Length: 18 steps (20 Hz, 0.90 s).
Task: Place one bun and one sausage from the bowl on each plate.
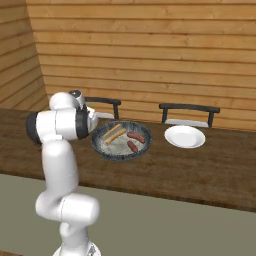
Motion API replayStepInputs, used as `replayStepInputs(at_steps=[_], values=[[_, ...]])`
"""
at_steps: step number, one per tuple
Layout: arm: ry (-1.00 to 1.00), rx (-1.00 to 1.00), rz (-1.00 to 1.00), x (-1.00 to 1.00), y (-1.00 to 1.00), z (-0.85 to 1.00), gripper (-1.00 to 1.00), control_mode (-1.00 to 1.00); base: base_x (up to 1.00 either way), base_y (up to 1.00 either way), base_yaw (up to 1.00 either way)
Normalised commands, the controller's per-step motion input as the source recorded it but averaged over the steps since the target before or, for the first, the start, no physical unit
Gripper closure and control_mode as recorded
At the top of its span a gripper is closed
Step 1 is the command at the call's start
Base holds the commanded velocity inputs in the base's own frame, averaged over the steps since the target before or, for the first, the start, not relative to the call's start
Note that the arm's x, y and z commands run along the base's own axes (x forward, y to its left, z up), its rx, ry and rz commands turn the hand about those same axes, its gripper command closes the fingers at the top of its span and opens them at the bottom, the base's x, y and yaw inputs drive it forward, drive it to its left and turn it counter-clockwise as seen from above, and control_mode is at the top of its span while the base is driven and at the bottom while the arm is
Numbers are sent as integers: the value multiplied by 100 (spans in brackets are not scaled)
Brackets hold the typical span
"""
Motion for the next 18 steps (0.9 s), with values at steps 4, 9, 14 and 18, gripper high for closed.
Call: replayStepInputs(at_steps=[4,9,14,18], values=[[0,0,-2,70,31,-31,100,-100,0,0,0],[0,-1,0,42,15,-39,-100,-100,0,0,0],[0,0,0,1,0,0,-100,-100,0,0,0],[0,0,0,0,0,0,-100,-100,0,0,0]])
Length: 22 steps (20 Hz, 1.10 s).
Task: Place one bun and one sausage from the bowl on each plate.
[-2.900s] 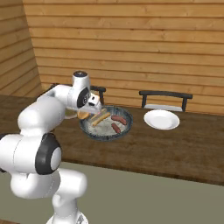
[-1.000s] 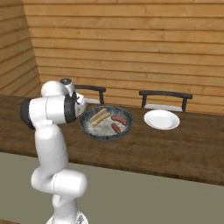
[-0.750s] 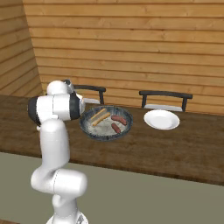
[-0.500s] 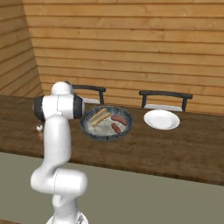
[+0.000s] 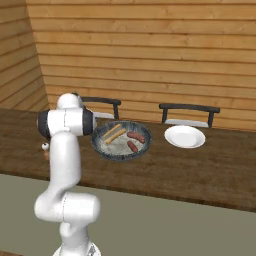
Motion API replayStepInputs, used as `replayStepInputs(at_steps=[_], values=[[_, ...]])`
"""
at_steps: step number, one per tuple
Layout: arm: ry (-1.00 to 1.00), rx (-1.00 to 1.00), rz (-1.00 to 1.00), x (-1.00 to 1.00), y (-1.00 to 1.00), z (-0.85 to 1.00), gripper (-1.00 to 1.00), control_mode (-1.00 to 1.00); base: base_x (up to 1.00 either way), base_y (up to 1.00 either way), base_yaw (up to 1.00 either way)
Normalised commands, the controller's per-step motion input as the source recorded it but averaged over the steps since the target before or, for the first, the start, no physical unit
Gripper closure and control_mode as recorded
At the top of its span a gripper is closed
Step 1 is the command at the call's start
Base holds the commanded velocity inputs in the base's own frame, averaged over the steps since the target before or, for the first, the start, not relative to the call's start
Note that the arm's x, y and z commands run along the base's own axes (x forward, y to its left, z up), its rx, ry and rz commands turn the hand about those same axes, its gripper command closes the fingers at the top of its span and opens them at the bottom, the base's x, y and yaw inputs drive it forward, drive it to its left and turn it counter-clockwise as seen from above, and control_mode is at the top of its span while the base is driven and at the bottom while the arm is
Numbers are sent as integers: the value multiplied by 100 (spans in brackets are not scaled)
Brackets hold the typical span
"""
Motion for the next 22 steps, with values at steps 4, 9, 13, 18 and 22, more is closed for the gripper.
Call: replayStepInputs(at_steps=[4,9,13,18,22], values=[[0,5,-10,-36,-50,50,-100,-100,0,0,0],[6,11,-32,-98,-100,94,-100,-100,0,0,0],[12,8,-32,-100,-100,76,-100,-100,0,0,0],[22,2,-31,-60,-100,18,-100,-100,0,0,0],[7,9,-12,28,-85,-27,-100,-100,0,0,0]])
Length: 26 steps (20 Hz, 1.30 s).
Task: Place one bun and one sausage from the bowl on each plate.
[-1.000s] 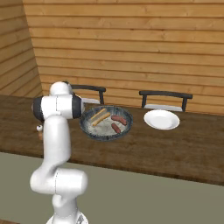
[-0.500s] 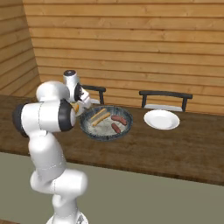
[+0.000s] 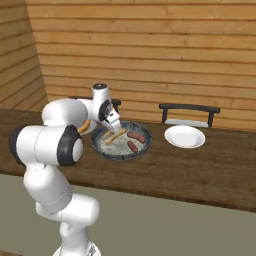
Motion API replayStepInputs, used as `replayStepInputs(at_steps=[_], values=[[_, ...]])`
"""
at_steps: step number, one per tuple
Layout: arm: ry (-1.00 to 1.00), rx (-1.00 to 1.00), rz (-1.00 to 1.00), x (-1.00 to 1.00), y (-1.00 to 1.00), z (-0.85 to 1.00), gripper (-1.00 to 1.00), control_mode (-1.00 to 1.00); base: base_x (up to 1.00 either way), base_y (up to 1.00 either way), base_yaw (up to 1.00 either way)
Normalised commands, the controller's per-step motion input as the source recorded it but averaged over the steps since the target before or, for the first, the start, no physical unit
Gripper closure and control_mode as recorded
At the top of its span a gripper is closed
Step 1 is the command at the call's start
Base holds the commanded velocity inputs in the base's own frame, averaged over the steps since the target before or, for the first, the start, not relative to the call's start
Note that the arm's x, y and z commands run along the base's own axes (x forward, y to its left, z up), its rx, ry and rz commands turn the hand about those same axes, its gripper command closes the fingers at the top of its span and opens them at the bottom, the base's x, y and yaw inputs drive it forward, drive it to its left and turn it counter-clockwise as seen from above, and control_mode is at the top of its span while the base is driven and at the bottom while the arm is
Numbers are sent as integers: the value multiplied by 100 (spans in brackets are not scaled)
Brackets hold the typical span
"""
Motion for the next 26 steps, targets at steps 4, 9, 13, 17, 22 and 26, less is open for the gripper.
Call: replayStepInputs(at_steps=[4,9,13,17,22,26], values=[[0,3,4,56,-17,-30,-100,-100,0,0,0],[0,2,5,30,0,-63,-100,-100,0,0,0],[-2,1,1,43,4,-28,-100,-100,0,0,0],[0,0,0,45,18,-9,-100,-100,0,0,0],[0,0,0,15,5,-45,-100,-100,0,0,0],[0,0,0,16,1,-31,-100,-100,0,0,0]])
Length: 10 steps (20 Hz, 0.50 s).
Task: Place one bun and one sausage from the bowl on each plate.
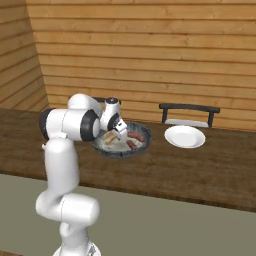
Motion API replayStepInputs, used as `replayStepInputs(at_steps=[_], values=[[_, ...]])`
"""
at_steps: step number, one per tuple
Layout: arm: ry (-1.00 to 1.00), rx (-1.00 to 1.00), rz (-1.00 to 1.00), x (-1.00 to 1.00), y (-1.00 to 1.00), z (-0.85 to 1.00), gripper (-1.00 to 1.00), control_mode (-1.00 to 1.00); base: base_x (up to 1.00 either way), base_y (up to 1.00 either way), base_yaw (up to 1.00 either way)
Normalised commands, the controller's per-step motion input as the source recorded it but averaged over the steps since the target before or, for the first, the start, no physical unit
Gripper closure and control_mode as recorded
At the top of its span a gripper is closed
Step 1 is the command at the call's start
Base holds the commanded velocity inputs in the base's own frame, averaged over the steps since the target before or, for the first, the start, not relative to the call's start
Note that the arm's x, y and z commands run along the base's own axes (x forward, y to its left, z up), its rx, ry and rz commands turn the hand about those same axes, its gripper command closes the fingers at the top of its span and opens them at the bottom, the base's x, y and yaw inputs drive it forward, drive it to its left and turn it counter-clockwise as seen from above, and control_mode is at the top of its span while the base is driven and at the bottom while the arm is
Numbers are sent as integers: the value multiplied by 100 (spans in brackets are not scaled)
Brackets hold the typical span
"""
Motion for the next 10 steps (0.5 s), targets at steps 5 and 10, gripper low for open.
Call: replayStepInputs(at_steps=[5,10], values=[[0,0,0,6,0,-16,100,-100,0,0,0],[-9,0,-8,-48,-63,49,100,-100,0,0,0]])
